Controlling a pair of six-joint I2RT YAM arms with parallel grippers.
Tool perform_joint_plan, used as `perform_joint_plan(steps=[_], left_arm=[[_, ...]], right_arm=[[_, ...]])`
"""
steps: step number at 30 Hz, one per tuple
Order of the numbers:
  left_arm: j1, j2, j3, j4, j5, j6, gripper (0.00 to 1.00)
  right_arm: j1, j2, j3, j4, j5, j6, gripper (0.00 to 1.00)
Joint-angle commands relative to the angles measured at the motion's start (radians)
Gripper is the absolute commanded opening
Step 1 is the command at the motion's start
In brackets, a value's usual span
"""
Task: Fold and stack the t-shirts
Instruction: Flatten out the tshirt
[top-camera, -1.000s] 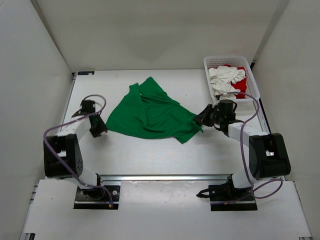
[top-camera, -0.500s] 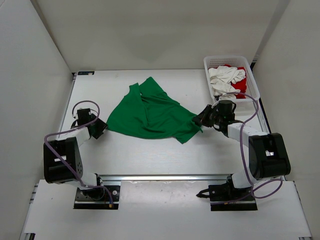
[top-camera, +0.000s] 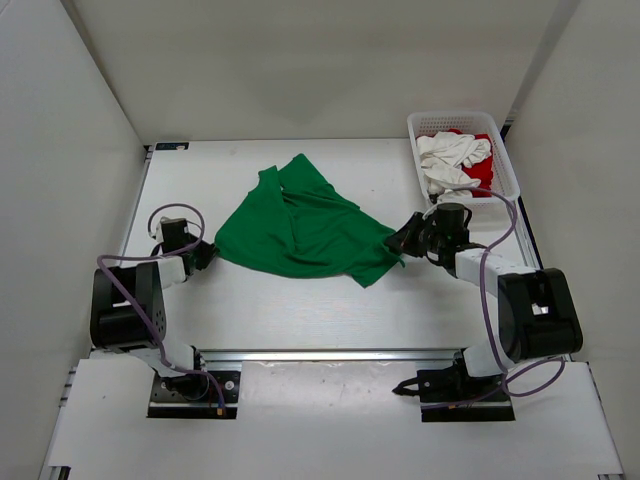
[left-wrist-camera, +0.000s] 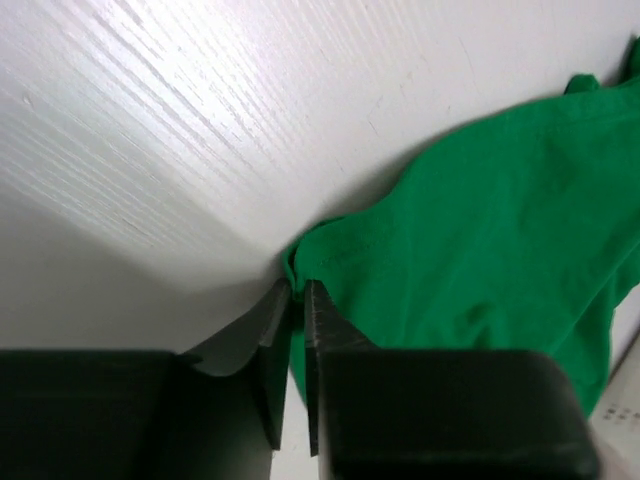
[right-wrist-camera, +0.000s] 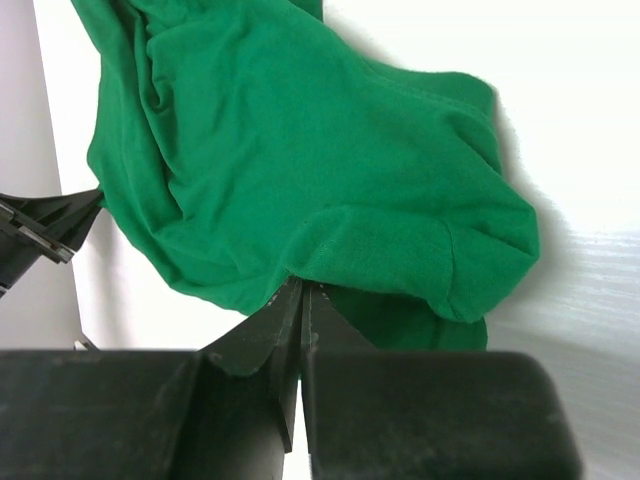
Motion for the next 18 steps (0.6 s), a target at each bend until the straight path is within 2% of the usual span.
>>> perform_joint_plan(steps=[1,3,11,15,18], left_arm=[[-0.007,0.011,-0.005,0.019,-0.007,0.002,0.17],[-0.018,-0.006,-0.002,0.002,-0.026,0.011,0.01],[-0.052,-0.124,0.037,-0.059,-0.014,0.099,0.00],[-0.059,-0.139,0.077,-0.063,0.019,0.106,0.00],[-0.044,-0.162,0.095,-0.067,0.034,0.109,0.00]], right_arm=[[-0.006,-0.049,-0.013,0.040,0.002,0.005,0.00],[-0.016,-0.063,-0.030,0.023,0.017,0.006,0.00],[-0.006,-0.150,-0.041,-0.132,0.029,0.009,0.00],[0.102,-0.302,-0.022,-0.291,0.031,-0.011,0.00],[0.170,-0.440,-0.010,-0.354,0.003,0.032,0.00]])
